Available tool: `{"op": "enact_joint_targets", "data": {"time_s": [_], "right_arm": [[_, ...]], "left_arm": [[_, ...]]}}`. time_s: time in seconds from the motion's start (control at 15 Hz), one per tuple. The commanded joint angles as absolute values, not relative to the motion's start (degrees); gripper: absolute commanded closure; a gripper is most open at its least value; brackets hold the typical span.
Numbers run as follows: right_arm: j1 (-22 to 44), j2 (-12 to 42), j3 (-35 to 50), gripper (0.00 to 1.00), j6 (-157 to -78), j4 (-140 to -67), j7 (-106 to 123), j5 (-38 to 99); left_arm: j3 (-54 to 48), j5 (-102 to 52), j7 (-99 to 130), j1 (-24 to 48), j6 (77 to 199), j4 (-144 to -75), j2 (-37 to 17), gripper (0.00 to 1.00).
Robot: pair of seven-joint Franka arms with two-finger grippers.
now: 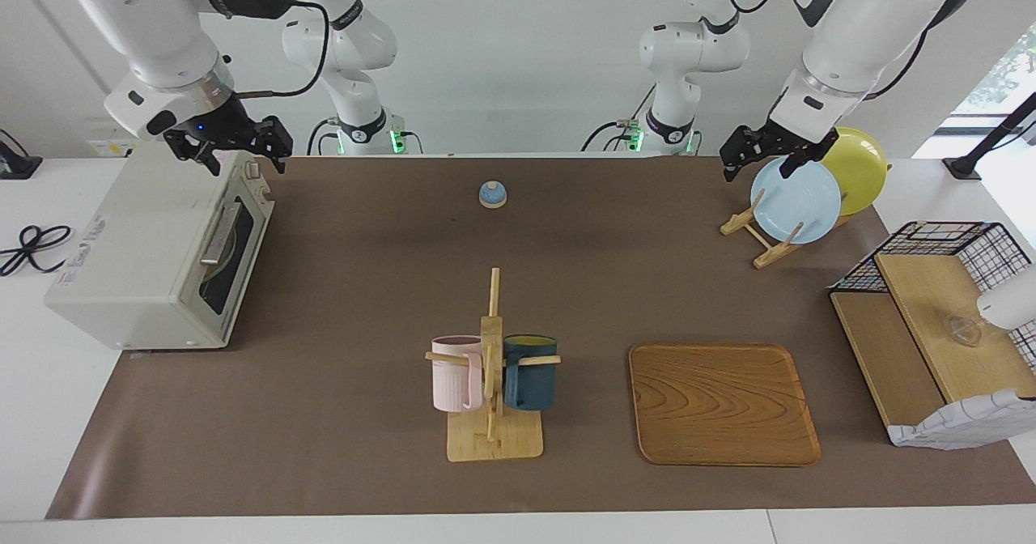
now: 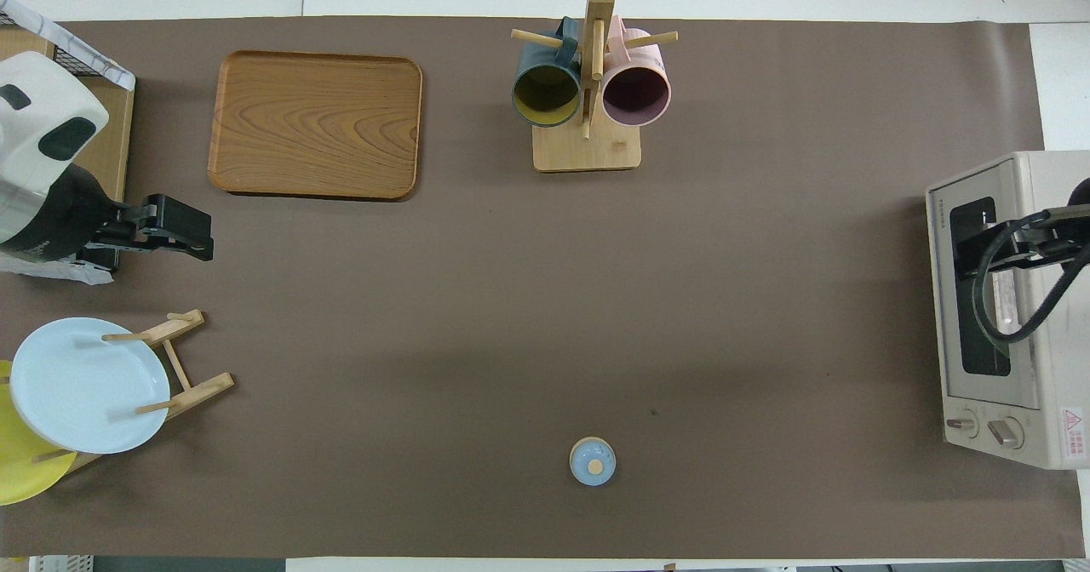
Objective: Put corn in oven
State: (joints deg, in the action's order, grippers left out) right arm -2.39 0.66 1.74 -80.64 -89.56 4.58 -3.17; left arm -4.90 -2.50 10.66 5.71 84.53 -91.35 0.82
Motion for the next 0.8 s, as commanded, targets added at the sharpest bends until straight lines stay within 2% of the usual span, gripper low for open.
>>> {"op": "enact_joint_targets", "data": {"time_s": [0.0,0.74], "right_arm": [[-2.7,1.4,1.6,0.0,-78.7,-88.1,4.0,-1.1],[-3.4,0.5,1.4,0.0,-79.2,-89.1,4.6,-1.1]], "left_arm": [[-5.4,-1.6,10.5,5.2,83.5,-90.8,0.9,0.0],[-5.4,-1.6,10.6,5.2,83.5,-90.8,0.9,0.0]]}}
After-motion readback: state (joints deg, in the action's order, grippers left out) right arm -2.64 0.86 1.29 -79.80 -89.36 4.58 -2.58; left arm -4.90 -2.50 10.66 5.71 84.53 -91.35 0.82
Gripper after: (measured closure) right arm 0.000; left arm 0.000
